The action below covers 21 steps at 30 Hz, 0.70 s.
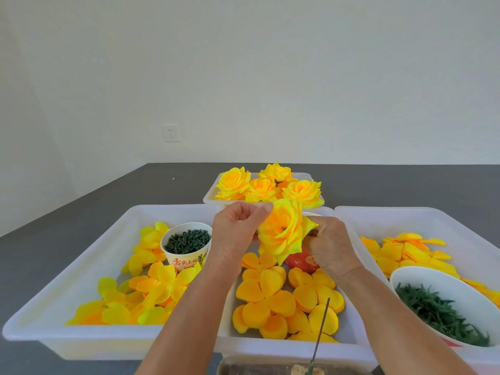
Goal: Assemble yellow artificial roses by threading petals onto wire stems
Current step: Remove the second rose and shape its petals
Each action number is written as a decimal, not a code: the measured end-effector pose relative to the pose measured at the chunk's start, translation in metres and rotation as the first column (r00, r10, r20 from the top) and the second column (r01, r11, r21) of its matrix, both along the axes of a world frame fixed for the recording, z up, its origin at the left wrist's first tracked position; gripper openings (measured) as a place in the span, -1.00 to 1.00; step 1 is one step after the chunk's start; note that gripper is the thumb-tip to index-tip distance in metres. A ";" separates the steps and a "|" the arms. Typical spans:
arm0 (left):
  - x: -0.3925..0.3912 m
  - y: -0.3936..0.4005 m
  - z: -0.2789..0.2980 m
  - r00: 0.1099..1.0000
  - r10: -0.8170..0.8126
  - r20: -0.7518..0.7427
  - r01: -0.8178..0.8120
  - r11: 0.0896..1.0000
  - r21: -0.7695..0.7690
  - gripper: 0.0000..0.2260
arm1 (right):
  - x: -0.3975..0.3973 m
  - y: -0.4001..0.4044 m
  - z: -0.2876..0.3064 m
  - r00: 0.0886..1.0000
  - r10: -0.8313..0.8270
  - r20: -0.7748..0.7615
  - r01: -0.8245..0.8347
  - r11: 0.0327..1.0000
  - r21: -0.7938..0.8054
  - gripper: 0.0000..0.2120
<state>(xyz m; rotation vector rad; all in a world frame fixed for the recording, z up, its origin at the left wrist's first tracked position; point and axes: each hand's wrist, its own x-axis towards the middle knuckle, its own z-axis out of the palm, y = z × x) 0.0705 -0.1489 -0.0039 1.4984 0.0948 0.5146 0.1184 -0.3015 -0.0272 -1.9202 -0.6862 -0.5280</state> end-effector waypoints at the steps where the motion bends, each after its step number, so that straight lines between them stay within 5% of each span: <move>1: 0.000 0.000 0.000 1.000 0.000 -0.004 0.000 1.000 0.014 -0.85 | -0.001 0.000 0.000 1.000 0.010 0.005 -0.010 1.000 0.004 -0.92; 7: -0.001 0.003 -0.001 0.998 0.029 0.053 -0.031 0.999 0.037 -0.88 | 0.001 0.001 0.000 0.998 0.039 -0.045 -0.039 0.999 -0.002 -0.93; 14: -0.005 -0.002 0.001 0.985 -0.027 0.172 -0.031 0.945 0.324 -0.64 | -0.002 0.001 0.002 0.998 0.042 -0.046 -0.042 0.999 -0.006 -0.93; 21: -0.003 0.000 0.000 0.987 -0.064 0.149 -0.013 0.887 0.462 -0.73 | -0.003 -0.001 0.001 0.997 0.026 -0.072 -0.034 0.994 -0.108 -0.77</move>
